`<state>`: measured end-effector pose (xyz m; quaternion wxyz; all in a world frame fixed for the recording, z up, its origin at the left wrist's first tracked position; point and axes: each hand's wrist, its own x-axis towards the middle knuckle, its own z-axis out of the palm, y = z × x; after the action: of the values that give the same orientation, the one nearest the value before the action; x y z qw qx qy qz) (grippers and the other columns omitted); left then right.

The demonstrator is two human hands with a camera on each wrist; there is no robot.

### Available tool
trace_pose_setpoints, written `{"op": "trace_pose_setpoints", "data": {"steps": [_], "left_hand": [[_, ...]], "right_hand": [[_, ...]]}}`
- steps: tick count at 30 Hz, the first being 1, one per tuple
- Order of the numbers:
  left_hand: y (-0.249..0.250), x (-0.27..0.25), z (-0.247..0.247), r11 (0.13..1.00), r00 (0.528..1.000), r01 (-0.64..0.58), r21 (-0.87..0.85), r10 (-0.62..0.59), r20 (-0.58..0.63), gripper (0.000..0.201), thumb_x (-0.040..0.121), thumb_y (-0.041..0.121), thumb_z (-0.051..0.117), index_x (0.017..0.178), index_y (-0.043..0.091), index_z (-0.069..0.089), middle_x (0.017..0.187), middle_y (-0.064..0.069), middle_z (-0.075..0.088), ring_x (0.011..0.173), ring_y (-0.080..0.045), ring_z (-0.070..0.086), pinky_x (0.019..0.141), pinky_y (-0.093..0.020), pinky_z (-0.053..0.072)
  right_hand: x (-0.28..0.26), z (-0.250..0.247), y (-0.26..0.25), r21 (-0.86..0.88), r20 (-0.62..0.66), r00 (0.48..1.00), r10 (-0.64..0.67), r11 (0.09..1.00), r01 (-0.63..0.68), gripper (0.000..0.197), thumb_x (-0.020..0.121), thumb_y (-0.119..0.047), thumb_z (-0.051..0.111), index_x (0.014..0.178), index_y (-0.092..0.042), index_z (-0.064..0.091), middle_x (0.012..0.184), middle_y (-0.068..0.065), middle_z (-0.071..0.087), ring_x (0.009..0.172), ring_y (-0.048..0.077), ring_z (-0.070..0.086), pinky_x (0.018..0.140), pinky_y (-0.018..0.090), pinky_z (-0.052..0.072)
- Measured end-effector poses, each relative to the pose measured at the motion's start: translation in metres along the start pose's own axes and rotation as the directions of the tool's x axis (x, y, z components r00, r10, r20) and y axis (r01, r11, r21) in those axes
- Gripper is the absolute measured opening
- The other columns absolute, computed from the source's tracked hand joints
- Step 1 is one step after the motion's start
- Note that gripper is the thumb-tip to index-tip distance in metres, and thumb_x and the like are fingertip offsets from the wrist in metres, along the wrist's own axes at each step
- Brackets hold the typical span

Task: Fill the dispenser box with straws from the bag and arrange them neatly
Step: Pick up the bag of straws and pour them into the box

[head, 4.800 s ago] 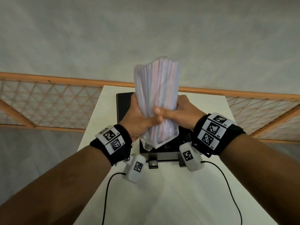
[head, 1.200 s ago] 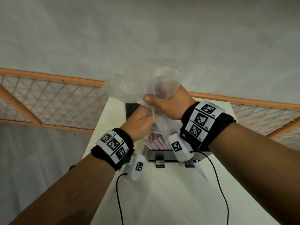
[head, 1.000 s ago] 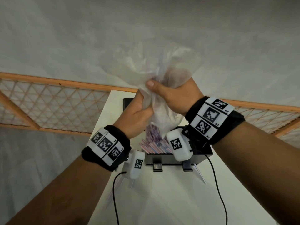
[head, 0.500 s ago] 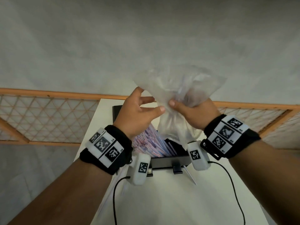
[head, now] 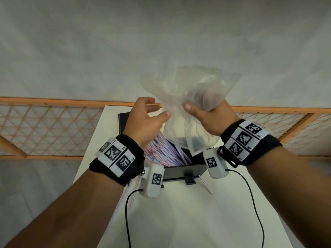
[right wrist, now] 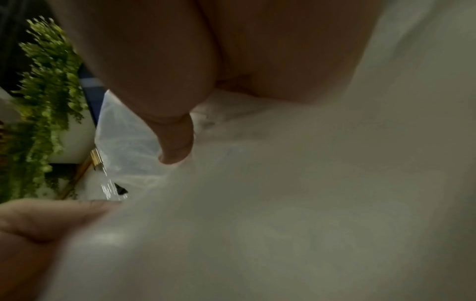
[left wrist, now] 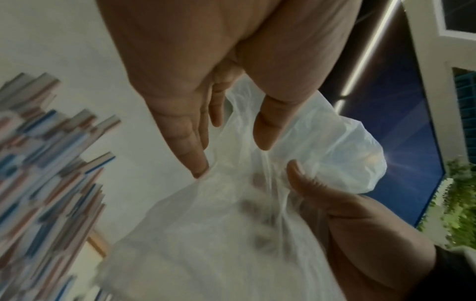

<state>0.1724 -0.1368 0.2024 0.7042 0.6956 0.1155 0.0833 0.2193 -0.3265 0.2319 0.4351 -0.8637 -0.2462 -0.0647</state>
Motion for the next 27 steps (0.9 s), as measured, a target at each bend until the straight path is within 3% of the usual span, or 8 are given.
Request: {"op": "trace_pose_setpoints", "data": {"steps": [5,8,10,14,16,18,23,27], "left_hand": [[0.030,-0.014,-0.021,0.976,0.979,-0.182,0.117,0.191,-0.070,0.066,0.078,0.023,0.085,0.132,0.031,0.047,0.122,0.006,0.059,0.090,-0.007,0.070,0.077,-0.029,0.057],[0.043,-0.028,-0.021,0.959,0.948,-0.284,-0.001,0.281,0.149,0.092,0.074,0.013,0.088,0.147,0.031,0.034,0.130,0.000,0.057,0.104,-0.020,0.071,0.066,-0.025,0.058],[0.045,-0.033,-0.018,0.943,0.897,-0.325,-0.067,0.331,0.293,0.088,0.075,0.005,0.087,0.145,0.021,0.037,0.132,0.000,0.061,0.115,-0.019,0.067,0.077,-0.035,0.062],[0.033,-0.031,-0.018,0.923,0.901,-0.382,0.054,0.359,0.242,0.022,0.085,0.015,0.078,0.097,0.031,0.069,0.097,0.007,0.076,0.093,-0.012,0.073,0.084,-0.046,0.060],[0.027,-0.033,-0.021,0.929,0.936,-0.338,0.150,0.317,0.151,0.031,0.089,0.020,0.074,0.063,0.033,0.065,0.061,0.017,0.062,0.064,-0.004,0.063,0.066,-0.029,0.054],[0.021,-0.032,-0.021,0.945,0.954,-0.293,0.146,0.279,0.109,0.036,0.086,0.025,0.072,0.057,0.018,0.053,0.056,0.006,0.050,0.059,-0.015,0.054,0.065,-0.030,0.047],[0.020,-0.038,-0.009,0.980,0.933,-0.199,0.022,0.183,0.309,0.022,0.078,0.026,0.067,0.074,0.004,0.068,0.073,-0.020,0.065,0.073,-0.025,0.061,0.072,-0.045,0.052],[0.026,-0.045,-0.014,0.961,0.879,-0.115,-0.250,0.216,0.425,0.026,0.078,0.018,0.065,0.099,0.005,0.073,0.098,-0.016,0.072,0.082,-0.028,0.071,0.071,-0.037,0.057]], "right_hand": [[0.011,-0.015,-0.037,0.090,-0.154,0.983,-0.098,0.990,0.113,0.031,0.095,-0.031,0.065,0.112,-0.005,0.069,0.107,0.007,0.073,0.102,0.015,0.068,0.091,0.042,0.054],[0.010,-0.014,-0.064,0.116,-0.145,0.973,-0.177,0.974,0.195,0.032,0.097,-0.029,0.062,0.103,0.002,0.070,0.099,0.017,0.072,0.095,0.024,0.070,0.084,0.045,0.054],[0.006,-0.008,-0.077,0.200,-0.150,0.965,-0.215,0.949,0.243,0.031,0.098,-0.022,0.061,0.097,0.008,0.068,0.095,0.024,0.070,0.091,0.030,0.069,0.081,0.046,0.055],[0.005,0.001,-0.071,0.346,-0.235,0.970,-0.066,0.926,0.148,0.039,0.090,-0.035,0.071,0.092,0.003,0.066,0.090,0.023,0.070,0.085,0.037,0.070,0.071,0.054,0.056],[0.006,-0.001,-0.058,0.198,-0.375,0.924,0.073,0.980,0.003,0.063,0.072,-0.059,0.079,0.109,-0.014,0.057,0.106,0.004,0.066,0.094,0.026,0.068,0.073,0.051,0.058],[-0.001,-0.008,-0.049,-0.022,-0.473,0.881,0.022,0.999,-0.037,0.092,0.067,-0.060,0.081,0.136,-0.017,0.039,0.132,-0.003,0.047,0.113,0.015,0.056,0.081,0.043,0.057],[-0.031,0.004,-0.054,-0.051,0.108,0.978,-0.177,0.982,0.183,0.100,0.068,-0.055,0.078,0.151,-0.022,0.033,0.141,0.005,0.046,0.128,0.012,0.049,0.100,0.036,0.050],[-0.039,0.017,-0.038,-0.025,0.115,0.993,-0.033,0.999,0.036,0.032,0.074,-0.039,0.078,0.098,-0.021,0.068,0.078,-0.006,0.070,0.068,0.011,0.065,0.062,0.033,0.052]]}}
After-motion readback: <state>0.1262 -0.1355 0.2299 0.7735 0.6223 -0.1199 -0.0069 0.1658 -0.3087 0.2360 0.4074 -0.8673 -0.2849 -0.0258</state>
